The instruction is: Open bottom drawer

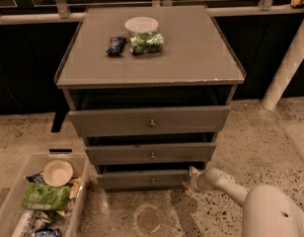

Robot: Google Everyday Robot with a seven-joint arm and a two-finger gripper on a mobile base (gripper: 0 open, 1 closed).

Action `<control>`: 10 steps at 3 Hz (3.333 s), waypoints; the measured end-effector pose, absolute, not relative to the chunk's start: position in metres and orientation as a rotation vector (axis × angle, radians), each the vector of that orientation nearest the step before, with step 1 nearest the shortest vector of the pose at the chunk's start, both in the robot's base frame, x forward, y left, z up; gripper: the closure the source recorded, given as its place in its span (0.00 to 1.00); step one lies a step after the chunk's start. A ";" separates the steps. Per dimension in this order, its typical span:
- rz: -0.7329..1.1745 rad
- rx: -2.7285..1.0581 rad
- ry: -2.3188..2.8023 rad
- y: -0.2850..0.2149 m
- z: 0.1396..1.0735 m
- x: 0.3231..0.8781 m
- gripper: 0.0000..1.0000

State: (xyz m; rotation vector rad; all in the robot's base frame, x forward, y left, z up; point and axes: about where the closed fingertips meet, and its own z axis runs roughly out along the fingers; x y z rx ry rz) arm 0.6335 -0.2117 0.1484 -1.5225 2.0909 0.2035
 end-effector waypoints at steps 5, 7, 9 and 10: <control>0.204 -1.523 2.091 -0.212 0.173 0.634 1.00; 0.189 -1.573 2.061 -0.216 0.161 0.614 1.00; 0.190 -1.577 2.047 -0.213 0.165 0.608 1.00; 0.190 -1.577 2.047 -0.213 0.167 0.608 1.00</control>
Offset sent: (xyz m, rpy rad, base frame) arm -0.0827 -0.0155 -0.0547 0.0731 -0.0918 0.0841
